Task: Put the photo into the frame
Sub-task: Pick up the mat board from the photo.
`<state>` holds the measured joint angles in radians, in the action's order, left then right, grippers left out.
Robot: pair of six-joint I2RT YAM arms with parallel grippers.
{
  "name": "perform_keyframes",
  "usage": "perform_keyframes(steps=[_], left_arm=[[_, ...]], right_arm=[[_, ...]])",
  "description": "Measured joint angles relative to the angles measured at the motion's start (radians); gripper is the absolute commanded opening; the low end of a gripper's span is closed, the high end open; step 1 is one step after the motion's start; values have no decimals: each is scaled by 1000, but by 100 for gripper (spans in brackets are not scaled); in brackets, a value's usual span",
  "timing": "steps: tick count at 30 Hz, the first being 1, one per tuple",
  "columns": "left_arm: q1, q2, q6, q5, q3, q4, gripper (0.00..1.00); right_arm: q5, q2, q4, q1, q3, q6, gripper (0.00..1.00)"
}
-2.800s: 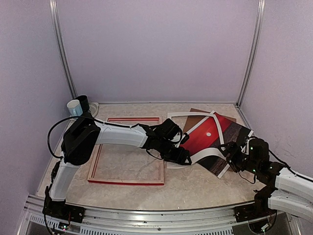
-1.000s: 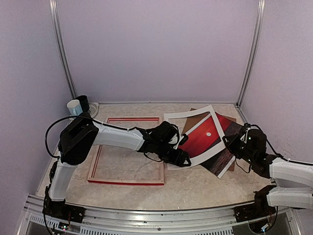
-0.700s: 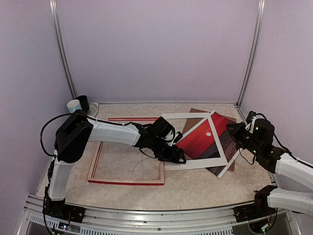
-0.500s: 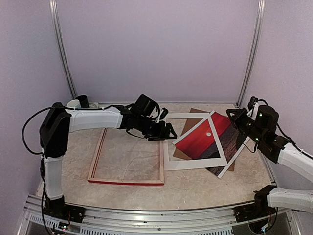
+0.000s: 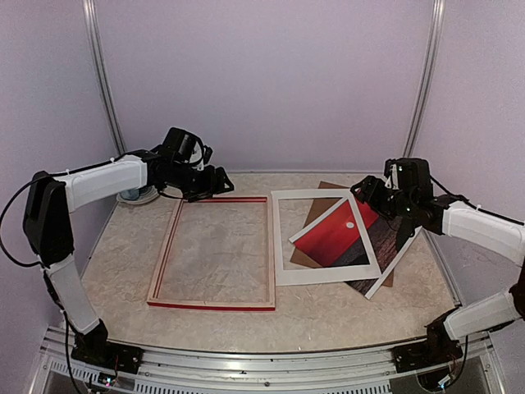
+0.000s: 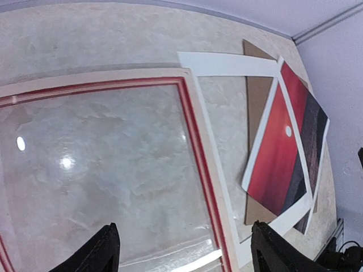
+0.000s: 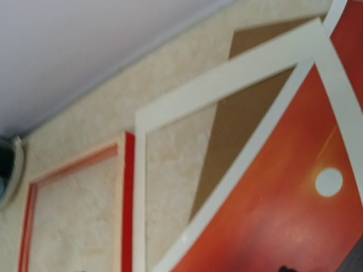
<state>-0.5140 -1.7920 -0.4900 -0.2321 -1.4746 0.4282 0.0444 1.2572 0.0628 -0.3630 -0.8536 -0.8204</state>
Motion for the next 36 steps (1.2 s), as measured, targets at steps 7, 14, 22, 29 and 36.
perform_keyframes(steps=[7, 14, 22, 29, 36], left_arm=[[180, -100, 16, 94, -82, 21, 78], [245, -307, 15, 119, -204, 9, 78], [247, -441, 23, 172, -300, 5, 78], [249, -471, 30, 229, -301, -2, 78], [250, -498, 47, 276, -303, -24, 78]], right_arm=[[74, 62, 0, 0, 0, 40, 72], [98, 61, 0, 0, 0, 76, 72], [103, 40, -3, 0, 28, 95, 72], [110, 37, -9, 0, 51, 94, 72], [124, 37, -26, 0, 71, 89, 71]])
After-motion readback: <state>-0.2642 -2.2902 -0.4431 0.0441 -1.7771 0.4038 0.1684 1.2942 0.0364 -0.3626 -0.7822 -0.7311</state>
